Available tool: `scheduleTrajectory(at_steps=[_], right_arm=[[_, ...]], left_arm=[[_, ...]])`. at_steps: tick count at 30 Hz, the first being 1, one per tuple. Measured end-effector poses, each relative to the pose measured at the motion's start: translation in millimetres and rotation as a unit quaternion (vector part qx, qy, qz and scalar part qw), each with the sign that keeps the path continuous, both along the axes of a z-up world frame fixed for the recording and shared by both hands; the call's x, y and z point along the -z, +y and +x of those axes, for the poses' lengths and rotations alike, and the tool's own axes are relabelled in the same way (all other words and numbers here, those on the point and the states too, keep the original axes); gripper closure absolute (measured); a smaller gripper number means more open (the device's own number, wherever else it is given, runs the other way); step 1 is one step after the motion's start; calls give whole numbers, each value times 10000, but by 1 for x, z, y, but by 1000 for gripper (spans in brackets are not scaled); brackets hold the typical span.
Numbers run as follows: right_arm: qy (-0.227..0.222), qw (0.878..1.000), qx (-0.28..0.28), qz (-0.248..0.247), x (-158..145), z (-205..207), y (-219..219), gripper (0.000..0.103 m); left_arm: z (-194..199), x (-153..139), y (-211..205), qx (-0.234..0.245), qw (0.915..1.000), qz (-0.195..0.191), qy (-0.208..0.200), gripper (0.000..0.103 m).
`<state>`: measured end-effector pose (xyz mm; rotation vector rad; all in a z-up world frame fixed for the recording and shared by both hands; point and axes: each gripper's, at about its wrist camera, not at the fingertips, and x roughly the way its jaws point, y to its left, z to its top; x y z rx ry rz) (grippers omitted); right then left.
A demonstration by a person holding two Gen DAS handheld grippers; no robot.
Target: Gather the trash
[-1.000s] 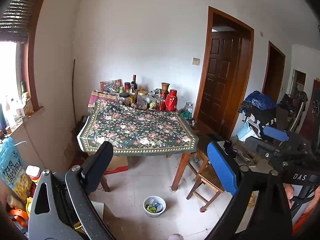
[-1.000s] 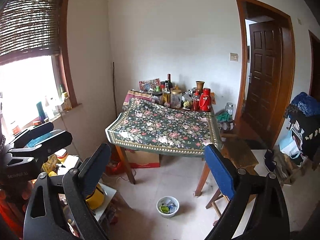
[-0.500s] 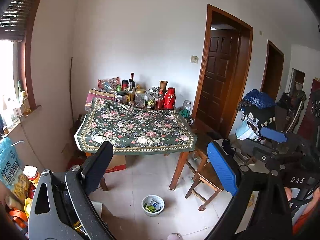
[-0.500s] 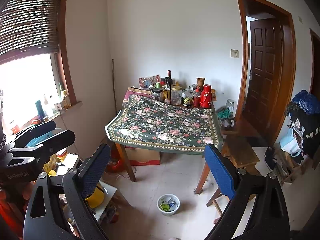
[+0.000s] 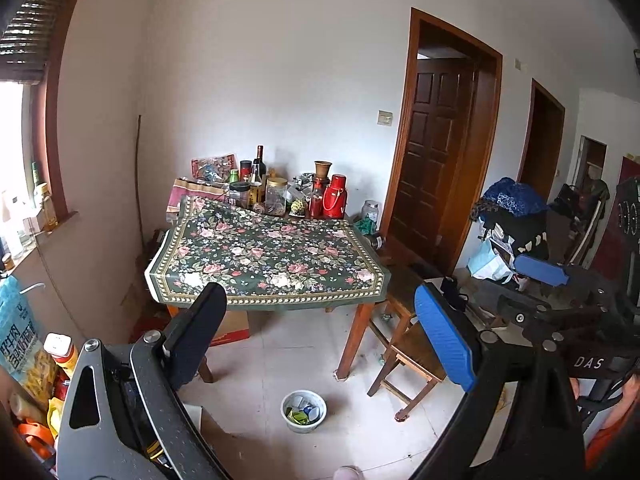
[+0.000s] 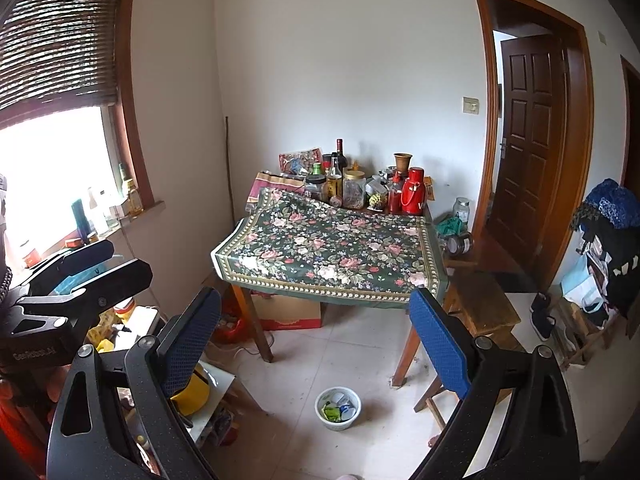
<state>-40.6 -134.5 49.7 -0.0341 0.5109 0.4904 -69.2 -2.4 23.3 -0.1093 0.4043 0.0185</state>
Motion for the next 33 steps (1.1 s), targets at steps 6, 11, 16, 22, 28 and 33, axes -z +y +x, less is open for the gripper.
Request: scheduleTrajectory(at_steps=[6,11,16,22,28,33], right_arm=[[26,10000,0,5,1,2,1,9],[23,10000,-1,9,-1,1,2,9],[-2,10000,1,13,0,2,3,9],[-7,10000,3,20,0,2,1,9],[7,10000,15,28,0,3,1,9],[2,10000,33,47,-2,8,-2,9]], left_arm=[[1,-1,0,2,10000,-22,20,8],[2,-1,0,20,10000,-22,41,8],[2,-2,2,28,10000,-32,42,8],[3,-5,1,-15,10000,-79,24,8],[5,-6,-3,-56,9999,-132,26,8],[7,-6,-7,-65,9999,-109,25,8]])
